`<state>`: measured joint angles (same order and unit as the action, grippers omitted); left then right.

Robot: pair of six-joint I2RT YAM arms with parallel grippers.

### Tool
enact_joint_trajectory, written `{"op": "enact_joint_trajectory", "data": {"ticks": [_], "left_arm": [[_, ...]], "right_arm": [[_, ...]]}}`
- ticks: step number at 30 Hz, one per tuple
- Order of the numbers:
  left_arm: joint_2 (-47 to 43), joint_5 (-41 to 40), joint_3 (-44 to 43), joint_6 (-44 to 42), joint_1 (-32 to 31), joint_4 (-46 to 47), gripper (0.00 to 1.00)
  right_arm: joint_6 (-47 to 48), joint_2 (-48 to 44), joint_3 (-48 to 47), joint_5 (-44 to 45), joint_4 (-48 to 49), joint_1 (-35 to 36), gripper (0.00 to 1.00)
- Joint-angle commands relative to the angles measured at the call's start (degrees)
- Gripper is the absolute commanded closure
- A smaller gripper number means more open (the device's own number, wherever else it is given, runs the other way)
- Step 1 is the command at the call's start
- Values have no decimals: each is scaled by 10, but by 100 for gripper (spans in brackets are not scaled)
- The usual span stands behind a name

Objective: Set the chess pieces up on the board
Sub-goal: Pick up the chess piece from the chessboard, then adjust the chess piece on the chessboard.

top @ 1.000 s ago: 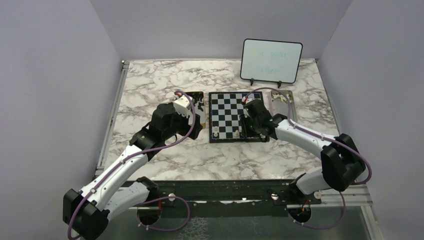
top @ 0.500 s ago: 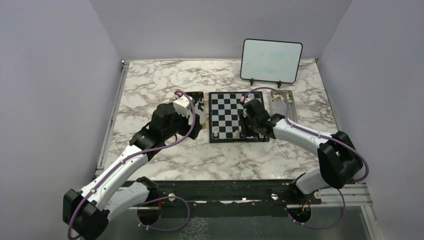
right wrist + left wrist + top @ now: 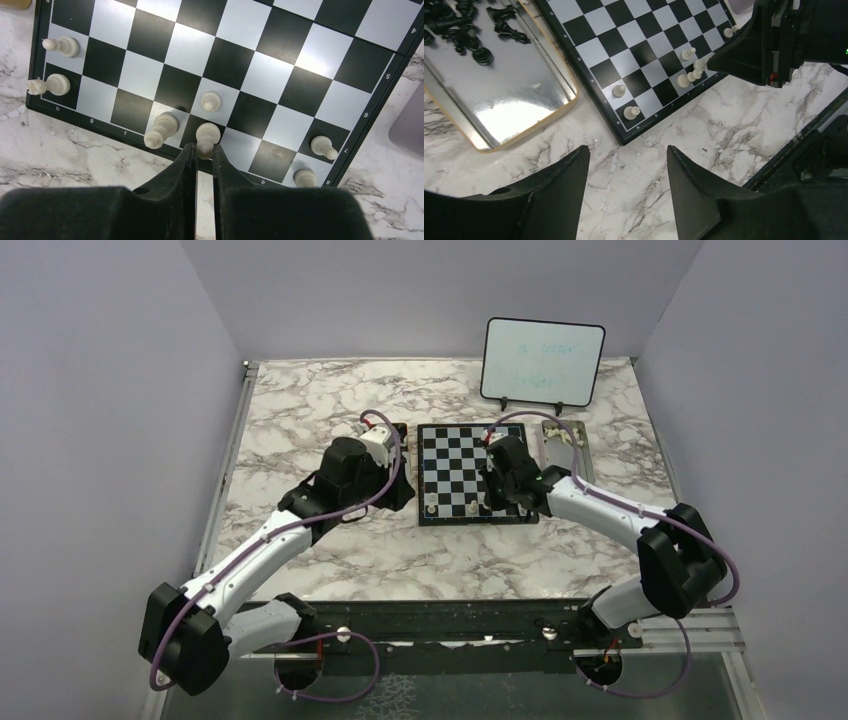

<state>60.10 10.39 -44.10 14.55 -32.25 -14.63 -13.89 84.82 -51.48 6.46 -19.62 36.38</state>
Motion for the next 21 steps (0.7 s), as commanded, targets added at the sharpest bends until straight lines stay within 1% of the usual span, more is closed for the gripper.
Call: {"op": "enact_joint_trajectory", "data": {"ticks": [1, 4, 7, 9, 12, 14, 18, 21], "left_arm": [[56, 67, -41, 74, -12, 48, 44], [102, 53, -57, 95, -48, 74, 50], [153, 27, -74, 116, -82, 107, 66], [190, 14, -86, 130, -102, 129, 71], [253, -5, -118, 133, -130, 137, 74], [294, -14, -133, 145, -134, 137, 79], [336, -36, -140, 165, -134, 144, 85], [358, -49, -144, 174, -134, 144, 87]], "right_arm": [[4, -32, -10, 17, -13, 4, 93], [-1, -46, -9, 30, -29, 4, 94], [-2, -69, -5, 50, -44, 4, 94], [-1, -86, -2, 65, -52, 4, 94], [-2, -108, 0, 81, -64, 3, 94], [-4, -126, 5, 86, -66, 3, 94], [-5, -159, 11, 94, -70, 3, 93], [-4, -176, 11, 101, -74, 3, 93]]}}
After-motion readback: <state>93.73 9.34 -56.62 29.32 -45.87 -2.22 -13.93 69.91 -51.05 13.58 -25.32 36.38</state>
